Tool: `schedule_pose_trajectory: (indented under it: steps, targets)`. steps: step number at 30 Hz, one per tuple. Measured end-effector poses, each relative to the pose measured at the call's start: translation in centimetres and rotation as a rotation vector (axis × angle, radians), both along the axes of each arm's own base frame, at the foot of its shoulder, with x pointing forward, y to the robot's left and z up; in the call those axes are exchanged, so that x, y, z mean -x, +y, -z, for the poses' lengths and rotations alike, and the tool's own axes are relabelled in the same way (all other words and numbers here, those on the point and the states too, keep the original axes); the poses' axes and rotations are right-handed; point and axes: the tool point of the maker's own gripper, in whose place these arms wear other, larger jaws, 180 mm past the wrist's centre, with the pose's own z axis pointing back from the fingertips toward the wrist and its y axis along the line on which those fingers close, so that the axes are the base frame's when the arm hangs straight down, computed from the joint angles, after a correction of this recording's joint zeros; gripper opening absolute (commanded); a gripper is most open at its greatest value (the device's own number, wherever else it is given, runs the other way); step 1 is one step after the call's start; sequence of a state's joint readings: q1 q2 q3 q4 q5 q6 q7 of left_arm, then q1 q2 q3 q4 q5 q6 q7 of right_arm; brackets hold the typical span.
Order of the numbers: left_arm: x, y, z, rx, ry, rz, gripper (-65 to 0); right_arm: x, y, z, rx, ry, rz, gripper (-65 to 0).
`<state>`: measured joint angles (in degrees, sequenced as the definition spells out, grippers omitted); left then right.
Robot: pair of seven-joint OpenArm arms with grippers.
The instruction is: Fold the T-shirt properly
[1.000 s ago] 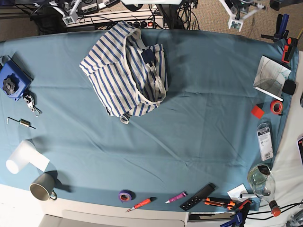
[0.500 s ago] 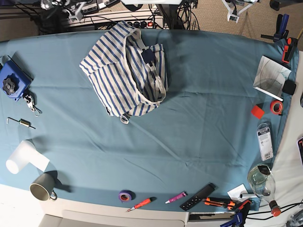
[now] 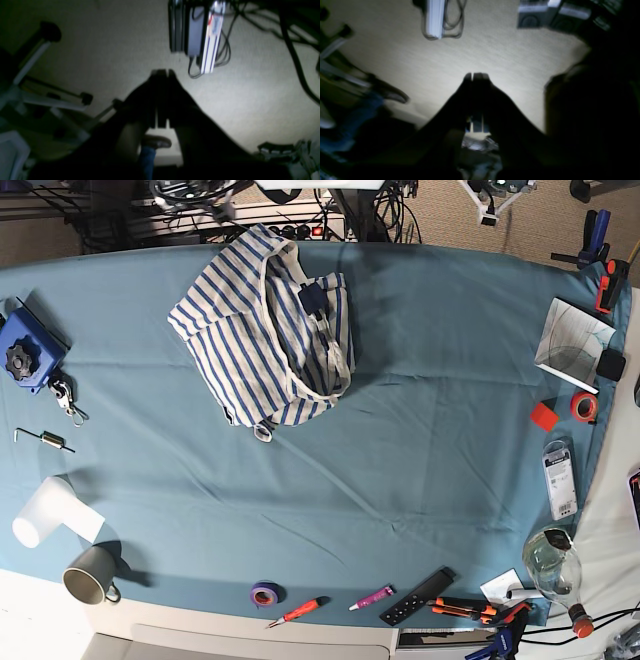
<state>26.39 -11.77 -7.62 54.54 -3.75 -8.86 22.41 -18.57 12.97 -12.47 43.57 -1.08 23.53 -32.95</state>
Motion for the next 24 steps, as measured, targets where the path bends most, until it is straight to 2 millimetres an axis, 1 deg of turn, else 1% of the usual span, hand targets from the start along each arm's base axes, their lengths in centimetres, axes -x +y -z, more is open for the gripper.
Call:
schedule_pose_trajectory:
  steps: [2, 4, 7, 9, 13, 17, 19, 24]
  targets:
    - [0.1, 0.0, 0.8, 0.006, -0.025, -0.019, -65.0, -0.7, 1.0, 0.9, -0.01, -0.062, -0.031, -65.0]
    - [0.7, 0.1, 1.6, 0.001, -0.014, -0.039, -65.0, -1.7, 1.6, 1.7, -0.002, -0.14, -0.04, -65.0]
    - [1.6, 0.2, 2.5, -0.021, 0.027, -0.045, -65.0, -3.6, 1.7, 2.4, 0.039, -0.263, -0.049, -65.0]
    - [1.4, -0.2, 2.9, -0.013, 0.03, -0.052, -65.0, -4.8, 1.5, 2.7, 0.069, -0.314, -0.047, -65.0]
    - [0.6, -1.9, 3.1, 0.016, 0.018, -0.06, -65.0, -6.0, 2.0, 2.7, 0.072, -0.324, -0.041, -65.0]
    - [0.7, -3.5, 3.2, 0.041, 0.02, -0.066, -65.0, -6.9, 1.8, 2.6, 0.092, -0.312, -0.046, -65.0]
    - [0.7, -3.8, 3.2, 0.046, 0.021, -0.069, -65.0, -7.2, 1.8, 2.5, 0.096, -0.311, -0.048, -65.0]
    - [0.8, -3.7, 3.2, 0.044, 0.022, -0.068, -65.0, -8.2, 2.1, 2.2, 0.089, -0.338, -0.049, -65.0]
